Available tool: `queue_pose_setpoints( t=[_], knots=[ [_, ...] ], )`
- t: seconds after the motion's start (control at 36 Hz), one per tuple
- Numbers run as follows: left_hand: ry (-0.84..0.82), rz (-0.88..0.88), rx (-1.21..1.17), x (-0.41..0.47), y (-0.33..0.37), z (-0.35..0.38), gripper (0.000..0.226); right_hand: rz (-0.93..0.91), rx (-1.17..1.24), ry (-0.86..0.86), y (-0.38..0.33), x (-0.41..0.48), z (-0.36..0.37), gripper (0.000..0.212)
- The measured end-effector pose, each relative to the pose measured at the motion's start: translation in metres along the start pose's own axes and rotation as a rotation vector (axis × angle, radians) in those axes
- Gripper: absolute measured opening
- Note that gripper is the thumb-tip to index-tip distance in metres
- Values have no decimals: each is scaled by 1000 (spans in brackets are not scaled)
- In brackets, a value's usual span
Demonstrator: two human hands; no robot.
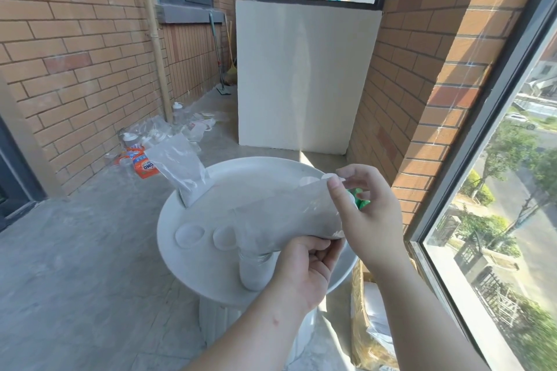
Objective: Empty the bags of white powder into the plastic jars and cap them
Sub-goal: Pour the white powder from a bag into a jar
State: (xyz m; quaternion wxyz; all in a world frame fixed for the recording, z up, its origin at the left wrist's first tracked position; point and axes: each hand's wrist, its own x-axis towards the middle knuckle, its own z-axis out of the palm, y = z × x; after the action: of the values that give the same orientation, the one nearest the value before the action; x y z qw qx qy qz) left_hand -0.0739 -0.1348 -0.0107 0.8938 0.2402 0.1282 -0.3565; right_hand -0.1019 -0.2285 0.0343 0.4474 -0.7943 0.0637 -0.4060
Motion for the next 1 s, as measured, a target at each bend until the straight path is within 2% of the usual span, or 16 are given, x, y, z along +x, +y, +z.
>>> queue_pose_setpoints(
  t=[0.17,0.31,0.47,0.72,1.0],
  knots=[
    [-23,10,8,-3,1,0,43,-10,-119,-63,12,-1,-12,2],
    [-25,11,15,-3,1,1,41,-93,-167,-87,18,0,-16,12],
    [-30,16,23,-4,2,1,41,-103,-200,-134,21,-1,-14,15],
    [-29,12,14,-3,2,0,36,-204,-270,-59,26,1,-1,20],
    [43,16,-13,1,5,-3,33,-168,-202,-35,14,2,9,23]
  ],
)
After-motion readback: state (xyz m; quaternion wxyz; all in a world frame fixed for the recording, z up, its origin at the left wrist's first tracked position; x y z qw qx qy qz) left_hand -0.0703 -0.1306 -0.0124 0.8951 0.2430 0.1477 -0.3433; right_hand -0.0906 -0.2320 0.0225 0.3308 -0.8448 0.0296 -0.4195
